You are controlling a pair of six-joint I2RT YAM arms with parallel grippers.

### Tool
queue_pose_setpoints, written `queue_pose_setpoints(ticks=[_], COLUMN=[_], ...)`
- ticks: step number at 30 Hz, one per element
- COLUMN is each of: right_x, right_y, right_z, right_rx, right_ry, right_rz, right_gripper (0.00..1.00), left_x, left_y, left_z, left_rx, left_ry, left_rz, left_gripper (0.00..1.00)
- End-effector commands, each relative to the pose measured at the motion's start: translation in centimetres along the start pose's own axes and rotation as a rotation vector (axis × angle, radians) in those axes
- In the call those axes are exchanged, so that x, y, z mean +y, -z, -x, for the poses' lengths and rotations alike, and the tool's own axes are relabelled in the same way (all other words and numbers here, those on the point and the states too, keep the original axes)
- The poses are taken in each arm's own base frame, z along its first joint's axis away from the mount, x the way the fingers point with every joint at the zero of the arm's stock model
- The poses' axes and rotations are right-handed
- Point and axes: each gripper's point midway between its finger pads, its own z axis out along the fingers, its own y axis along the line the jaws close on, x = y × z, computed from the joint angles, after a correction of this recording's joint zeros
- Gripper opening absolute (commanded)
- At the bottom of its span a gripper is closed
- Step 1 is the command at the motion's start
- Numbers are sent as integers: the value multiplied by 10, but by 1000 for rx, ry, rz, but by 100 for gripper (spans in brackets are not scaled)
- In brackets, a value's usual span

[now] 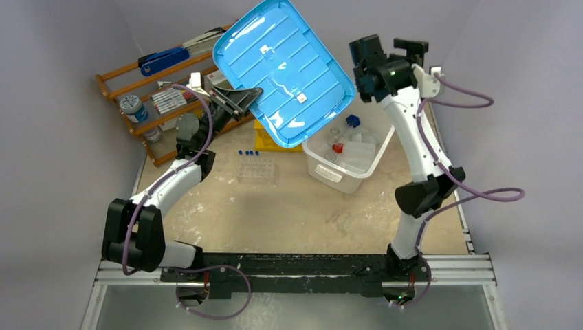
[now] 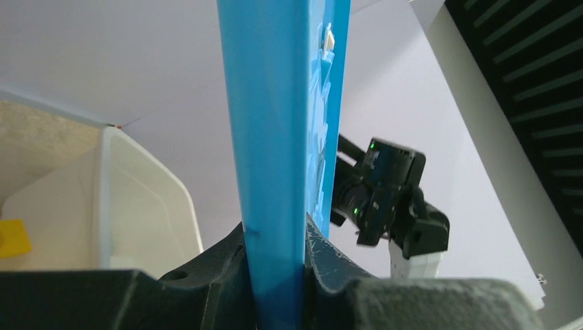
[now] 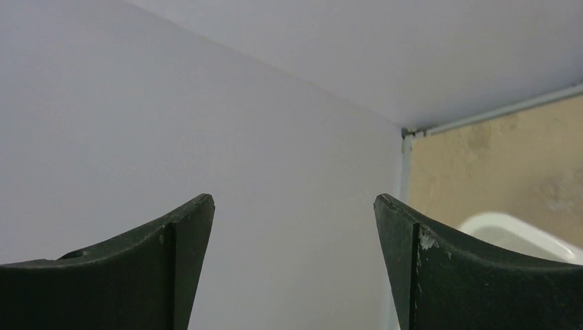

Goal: Organize the chemistry lab equipment
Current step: Pick up the storage box lid from the storage box.

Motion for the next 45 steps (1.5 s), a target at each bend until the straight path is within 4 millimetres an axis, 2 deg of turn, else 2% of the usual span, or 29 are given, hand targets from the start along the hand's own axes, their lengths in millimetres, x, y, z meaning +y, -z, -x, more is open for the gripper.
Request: queue_pose_setpoints(ticks=[1,5,8,10,12,13,15,16,19,20,23,26,28,33,35,36,39,43,45], right_x=[31,24,16,11,11,11,12,14,26,30,26,19,14,11,16,18,31,48,70], right_y=[-41,-74,-83,-81,-66,-56,-30,-19,18,26,33,33,33,37,42,46,63,78,88], right_z=[67,72,90,105,115,118,114,110,83,79,63,59,60,64,64,62,60,46,25], right_rx=[-214,-294,-334,-343,-308,-282,-203,-165,-56,-39,-28,-38,-40,-29,-14,4,49,150,314], right_ry=[25,29,-146,-276,-368,-393,-420,-392,29,144,424,666,746,719,649,599,506,384,333], right_rz=[-30,-77,-62,-39,-11,0,28,37,56,64,72,69,69,81,93,102,132,150,212], right_gripper=[89,87,82,78,76,72,70,73,97,99,100,100,100,99,88,77,71,71,71], left_x=[-19,-16,-14,-14,-12,-10,-8,-8,-8,-8,-6,-1,3,3,1,0,-2,-4,-3], left_y=[-5,-7,-7,-7,-6,-6,-6,-6,-3,-2,1,3,5,4,4,5,6,9,9], left_z=[7,8,7,7,7,8,8,7,5,5,3,1,1,0,1,1,0,-1,-1], left_rx=[-10,-13,-11,-11,-17,-21,-24,-24,-20,-19,-20,-19,-20,-23,-26,-25,-26,-22,-24], left_ry=[-96,-76,-61,-59,-58,-58,-52,-47,-39,-38,-41,-39,-33,-9,3,5,7,2,-2], left_rz=[-18,-25,-27,-28,-22,-20,-19,-21,-31,-30,-22,-13,-10,-35,-47,-51,-57,-49,-43], left_gripper=[0,0,0,0,0,0,0,0,0,0,0,0,0,0,0,0,0,0,0])
